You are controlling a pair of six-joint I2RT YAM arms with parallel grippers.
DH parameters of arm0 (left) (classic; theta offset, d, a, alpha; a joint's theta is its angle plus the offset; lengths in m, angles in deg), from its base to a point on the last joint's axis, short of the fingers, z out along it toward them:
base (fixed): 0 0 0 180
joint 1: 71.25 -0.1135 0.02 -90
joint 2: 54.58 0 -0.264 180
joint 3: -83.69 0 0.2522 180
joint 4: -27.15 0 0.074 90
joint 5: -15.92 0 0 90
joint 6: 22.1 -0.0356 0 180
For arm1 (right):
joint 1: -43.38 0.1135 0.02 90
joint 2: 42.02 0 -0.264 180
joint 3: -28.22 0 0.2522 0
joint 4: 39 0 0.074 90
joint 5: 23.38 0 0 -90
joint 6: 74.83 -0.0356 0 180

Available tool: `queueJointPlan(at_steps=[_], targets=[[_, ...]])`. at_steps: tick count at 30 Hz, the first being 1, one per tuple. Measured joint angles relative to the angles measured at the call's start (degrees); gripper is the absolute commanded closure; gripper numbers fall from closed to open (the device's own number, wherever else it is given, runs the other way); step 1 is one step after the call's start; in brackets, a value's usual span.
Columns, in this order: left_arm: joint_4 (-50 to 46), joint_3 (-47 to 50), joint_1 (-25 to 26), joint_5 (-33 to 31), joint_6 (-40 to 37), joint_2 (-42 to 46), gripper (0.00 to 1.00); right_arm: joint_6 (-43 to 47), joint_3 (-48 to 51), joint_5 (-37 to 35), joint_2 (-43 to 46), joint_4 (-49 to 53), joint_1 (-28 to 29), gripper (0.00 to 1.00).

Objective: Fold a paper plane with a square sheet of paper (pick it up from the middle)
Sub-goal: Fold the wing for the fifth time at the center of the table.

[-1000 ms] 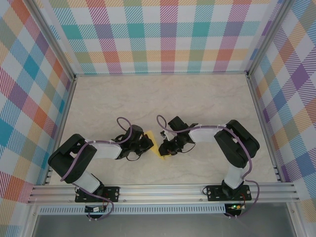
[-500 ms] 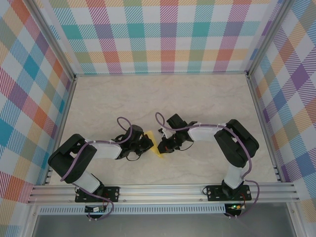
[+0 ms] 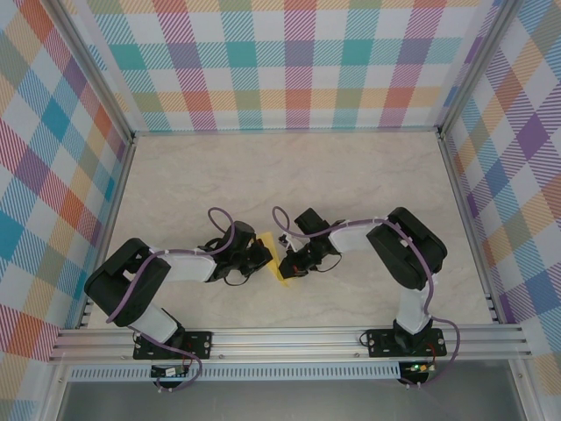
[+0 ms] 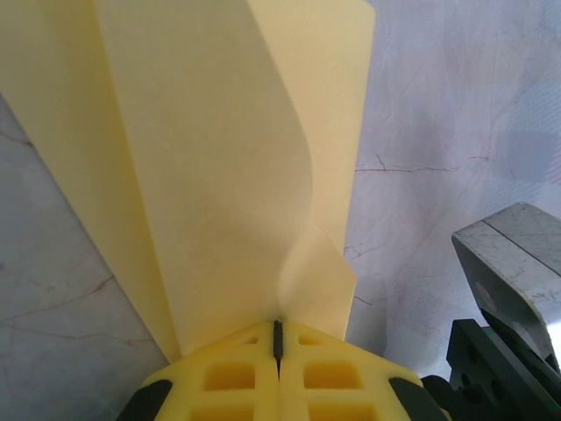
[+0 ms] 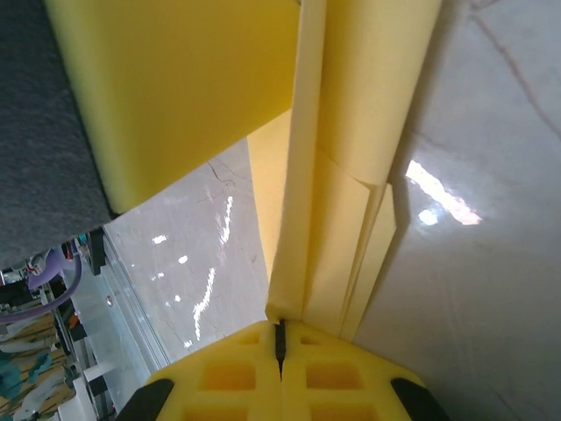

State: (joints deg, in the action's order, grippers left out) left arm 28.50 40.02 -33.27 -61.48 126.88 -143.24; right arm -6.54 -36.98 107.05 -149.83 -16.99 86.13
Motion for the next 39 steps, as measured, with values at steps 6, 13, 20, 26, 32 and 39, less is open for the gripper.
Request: queueJointPlan(at_steps=[6,13,20,26,32,39], targets=[[-0.2,-0.11,0.0,0.02,-0.02,0.0,1.0,0.04,0.2,-0.5,0.59,0.17,0.02,0.93],[-0.68,-0.31,0.0,0.24,-0.02,0.0,1.0,-0.02,1.79,-0.61,2.36,2.14,0.17,0.89],[-1.4,-0.63,0.0,0.28,-0.04,0.02,1.0,0.17,2.47,-0.15,2.45,2.29,0.24,0.98],[-1.95,-0.7,0.02,0.33,-0.02,0.24,1.0,0.02,4.24,0.15,3.21,0.09,0.22,0.95],[-2.58,-0.72,0.04,0.59,-0.02,0.42,1.0,0.2,4.63,0.2,3.3,-0.07,0.2,0.93],[-2.97,-0.72,0.04,0.83,-0.02,0.59,1.0,0.79,4.98,0.02,3.85,-0.02,0.24,0.94]])
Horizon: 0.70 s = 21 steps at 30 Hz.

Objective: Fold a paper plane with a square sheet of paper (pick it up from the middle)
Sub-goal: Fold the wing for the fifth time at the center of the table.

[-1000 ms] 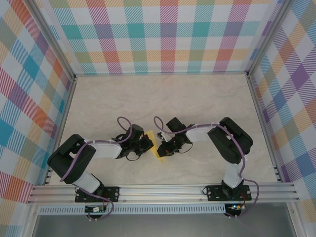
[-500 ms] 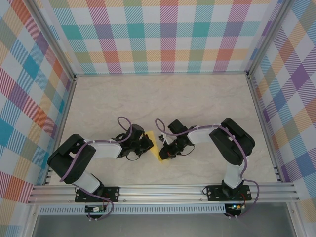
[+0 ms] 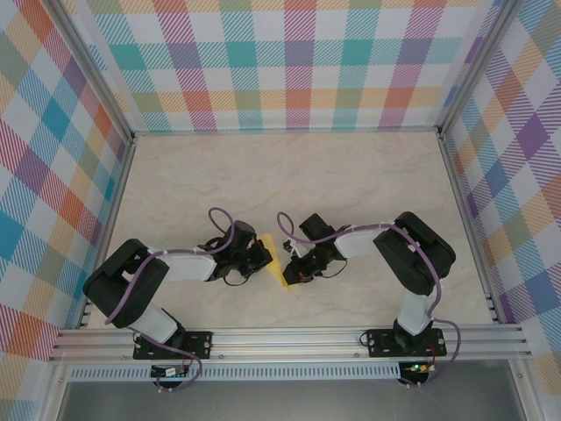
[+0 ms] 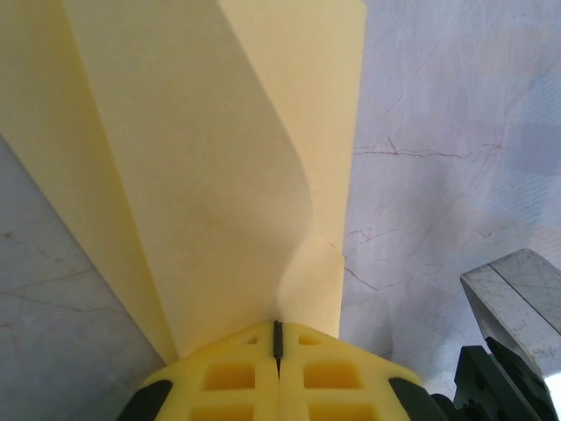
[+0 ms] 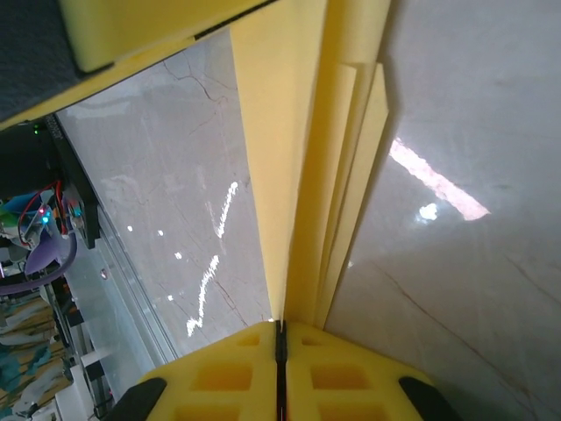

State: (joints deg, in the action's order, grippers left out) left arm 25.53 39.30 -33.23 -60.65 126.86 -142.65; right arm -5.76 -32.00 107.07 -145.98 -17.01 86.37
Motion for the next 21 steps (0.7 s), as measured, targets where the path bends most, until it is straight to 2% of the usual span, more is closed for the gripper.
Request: queueJointPlan(at_steps=[3,5,6,7,9,12,17,19,21], targets=[[-0.13,0.0,0.0,0.15,0.0,0.07,1.0,0.17,0.02,-0.52,0.11,0.44,0.02,1.0],[-0.2,0.0,0.0,0.44,0.0,0.07,1.0,0.22,0.15,-0.98,0.48,0.85,0.04,1.0],[-0.22,0.0,0.0,0.57,0.0,0.07,1.0,0.22,0.24,-1.22,0.66,1.05,0.09,0.97],[-0.22,0.0,0.0,0.68,0.0,0.07,1.0,0.24,0.31,-1.57,0.94,1.33,0.15,0.89],[-0.24,0.0,0.0,0.81,0.0,0.07,1.0,0.22,0.39,-1.95,1.38,2.05,0.28,0.86],[-0.2,0.0,-0.07,0.26,0.0,0.07,1.0,0.5,0.66,-2.36,2.03,3.34,0.63,0.88],[-0.2,0.0,-0.04,0.24,0.0,0.07,1.0,0.5,0.74,-2.89,2.08,4.04,0.68,1.0],[-0.17,0.0,-0.04,0.24,0.0,0.07,1.0,0.44,0.7,-2.91,2.08,4.13,0.68,0.99],[-0.17,0.0,-0.04,0.26,0.0,0.07,1.0,0.42,0.5,-3.02,2.08,4.5,0.68,0.93]])
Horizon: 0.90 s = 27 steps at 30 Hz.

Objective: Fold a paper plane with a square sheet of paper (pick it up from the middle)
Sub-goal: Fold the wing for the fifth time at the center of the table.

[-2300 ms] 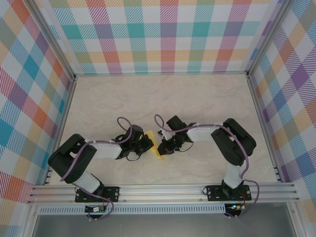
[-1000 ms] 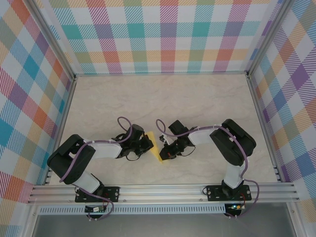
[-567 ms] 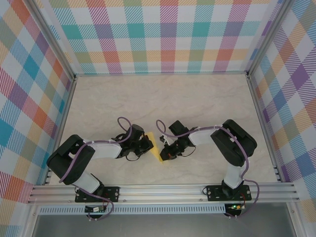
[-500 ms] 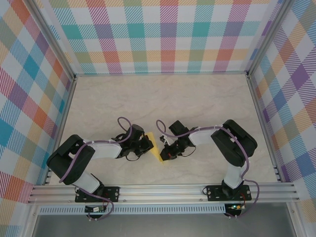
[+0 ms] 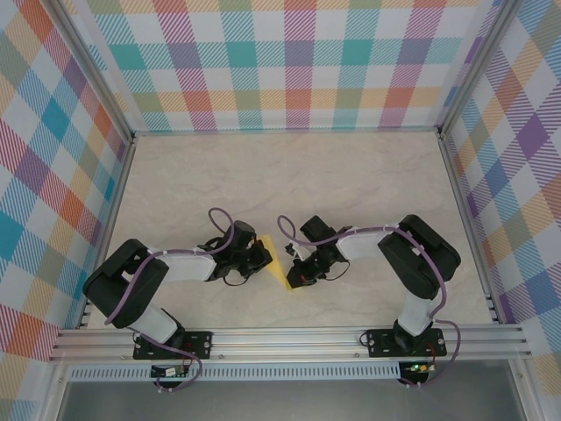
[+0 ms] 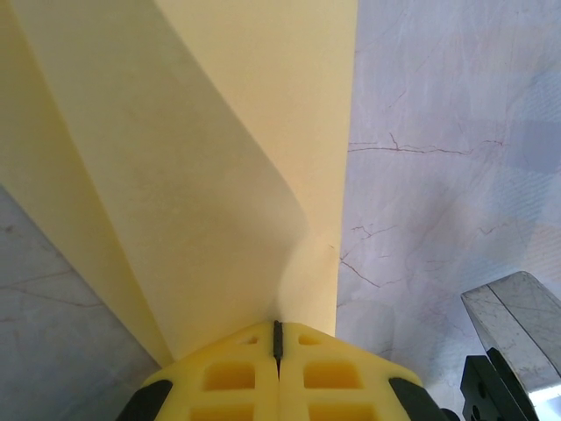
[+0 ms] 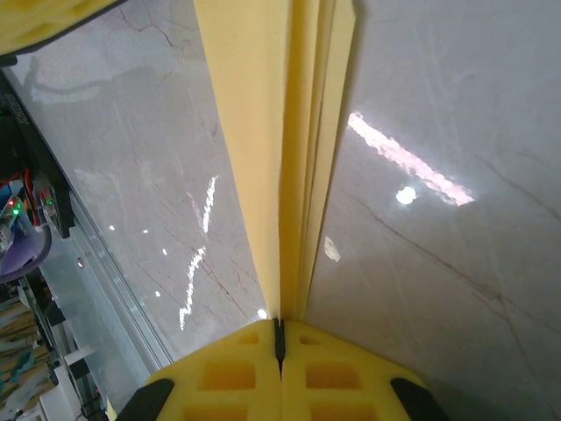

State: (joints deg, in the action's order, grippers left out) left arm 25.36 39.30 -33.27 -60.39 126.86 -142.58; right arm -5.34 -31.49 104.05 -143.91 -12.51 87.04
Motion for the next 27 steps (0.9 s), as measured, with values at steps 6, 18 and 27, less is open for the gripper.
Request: queueJointPlan(at_steps=[6,18,27], targets=[[0.04,0.0,-0.02,0.02,0.0,0.0,1.0,-0.87,0.28,-3.61,4.04,6.36,0.39,0.83],[0.2,0.04,-0.02,-0.31,0.0,0.0,1.0,-12.98,-4.42,-1.29,3.85,-0.24,0.39,0.96],[0.17,0.04,-0.02,-0.33,0.0,0.0,1.0,-15.98,-5.81,1.07,-5.14,-4.96,0.59,0.96]])
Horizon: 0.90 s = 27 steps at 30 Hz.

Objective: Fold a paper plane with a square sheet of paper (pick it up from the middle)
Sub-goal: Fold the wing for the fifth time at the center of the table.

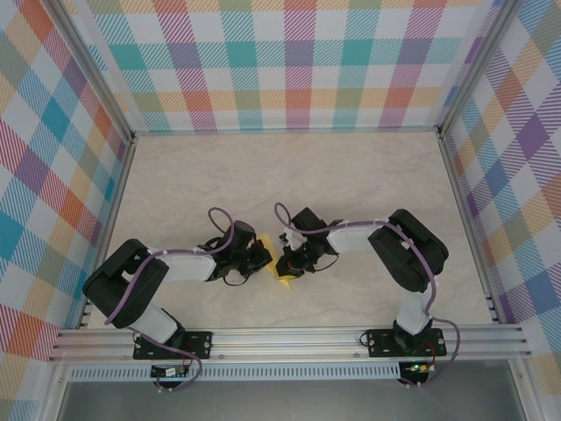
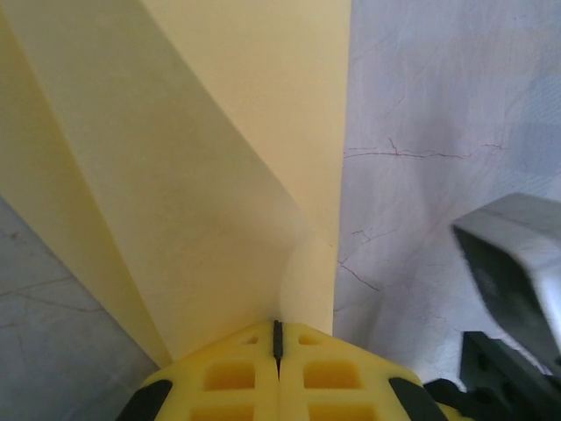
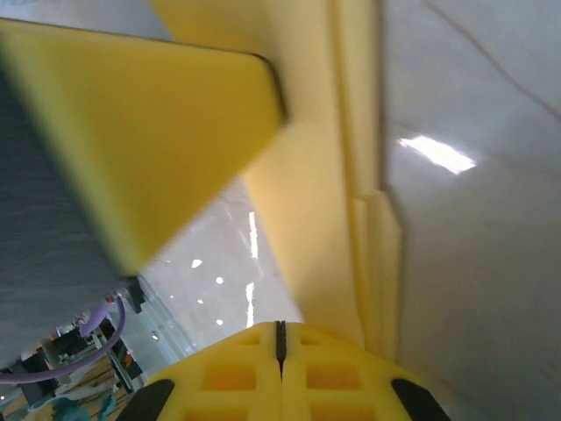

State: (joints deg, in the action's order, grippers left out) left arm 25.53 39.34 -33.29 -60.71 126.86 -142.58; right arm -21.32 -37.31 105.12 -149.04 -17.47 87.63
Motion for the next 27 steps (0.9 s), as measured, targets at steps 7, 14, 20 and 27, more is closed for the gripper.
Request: queueJointPlan(at_steps=[7,14,20,27], targets=[[0.02,0.17,0.02,-0.22,0.2,0.17,1.0,0.66,8.41,3.21,3.3,-8.57,-0.59,0.93],[-0.02,0.33,0.0,-0.61,0.2,0.44,1.0,4.0,10.21,3.61,6.62,-1.4,-0.52,0.94],[-0.02,0.35,0.0,-0.66,0.17,0.44,1.0,3.89,7.13,1.6,11.67,6.67,-0.26,0.94],[0.0,0.33,0.0,-0.61,0.17,0.44,1.0,0.57,-2.69,0.48,6.73,2.56,-0.26,0.96]])
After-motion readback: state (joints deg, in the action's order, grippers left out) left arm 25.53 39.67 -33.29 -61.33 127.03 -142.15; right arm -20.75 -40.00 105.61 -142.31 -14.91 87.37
